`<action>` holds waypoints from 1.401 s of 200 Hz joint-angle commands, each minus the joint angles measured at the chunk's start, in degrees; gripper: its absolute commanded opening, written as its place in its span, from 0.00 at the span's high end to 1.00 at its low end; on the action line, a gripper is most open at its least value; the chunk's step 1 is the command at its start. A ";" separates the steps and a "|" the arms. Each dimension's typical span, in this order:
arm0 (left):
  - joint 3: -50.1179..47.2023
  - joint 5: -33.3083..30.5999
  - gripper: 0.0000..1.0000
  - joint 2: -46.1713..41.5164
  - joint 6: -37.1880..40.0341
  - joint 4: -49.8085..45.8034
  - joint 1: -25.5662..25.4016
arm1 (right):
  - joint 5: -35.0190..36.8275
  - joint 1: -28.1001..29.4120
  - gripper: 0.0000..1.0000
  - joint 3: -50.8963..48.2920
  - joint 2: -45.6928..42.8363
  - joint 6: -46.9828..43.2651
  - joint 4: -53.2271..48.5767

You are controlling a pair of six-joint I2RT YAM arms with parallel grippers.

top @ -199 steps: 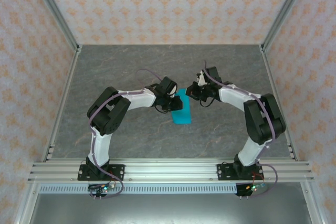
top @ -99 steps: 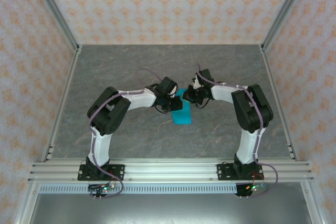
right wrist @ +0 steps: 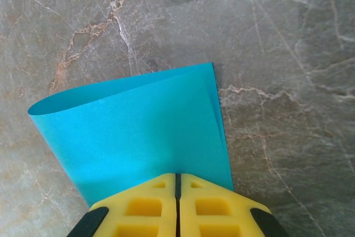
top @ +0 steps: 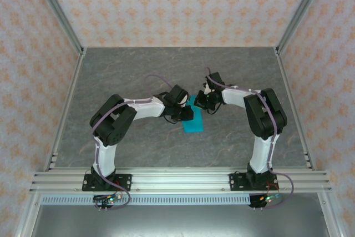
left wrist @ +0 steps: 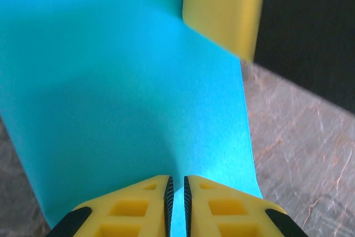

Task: Fold a paper plane with a square sheet of paper (fold left side to right side)
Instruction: First fold the square sheet of paper in half at the center of the table.

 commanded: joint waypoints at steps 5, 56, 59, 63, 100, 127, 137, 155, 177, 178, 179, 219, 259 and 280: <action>-3.54 0.27 0.82 -3.03 1.08 -2.82 -2.12 | 5.36 -0.07 0.93 0.43 2.51 -1.11 -5.00; -11.54 -0.69 0.82 -7.96 -3.17 1.32 -4.95 | 5.58 -0.03 0.93 0.53 2.58 -1.17 -5.15; -12.28 -0.63 0.82 -8.22 -3.51 1.77 -5.02 | 5.58 0.01 0.93 0.48 2.56 -1.15 -5.15; -13.18 -0.62 0.83 -8.46 -3.98 2.45 -5.24 | 5.51 0.02 0.93 0.52 2.59 -1.17 -5.16; -19.72 -0.41 0.83 -11.11 -8.39 7.69 -5.77 | 5.06 0.14 0.93 0.50 2.40 -1.35 -5.09; -18.46 -0.45 0.82 -14.99 -7.46 5.75 -5.70 | 4.96 0.36 0.93 0.61 2.34 -1.59 -5.27; -16.75 -0.71 0.82 -16.69 -6.45 4.02 -5.64 | 4.97 0.34 0.93 0.69 2.39 -1.71 -5.34; -13.55 -0.97 0.82 -18.75 -4.37 1.05 -4.67 | 5.05 0.29 0.93 0.66 2.31 -1.92 -5.50; -10.64 -0.73 0.81 -17.99 -2.44 -0.96 -2.18 | 5.30 0.33 0.93 0.87 2.20 -2.12 -5.92; -10.57 -0.72 0.81 -17.90 -2.36 -0.97 -2.02 | 5.31 0.35 0.93 0.88 2.22 -2.12 -5.93; -10.44 -0.67 0.81 -17.81 -2.31 -1.06 -1.90 | 5.31 0.36 0.93 0.88 2.14 -2.12 -5.94; -6.46 1.23 0.82 -12.01 0.49 -0.60 0.16 | 5.42 0.38 0.93 0.94 1.94 -2.30 -6.21; -4.63 0.49 0.82 -6.99 1.86 0.50 0.16 | 5.49 0.58 0.93 1.05 2.00 -2.31 -6.42; -5.35 0.17 0.83 -5.31 1.62 2.04 0.20 | 5.44 0.55 0.93 0.89 1.98 -2.30 -6.52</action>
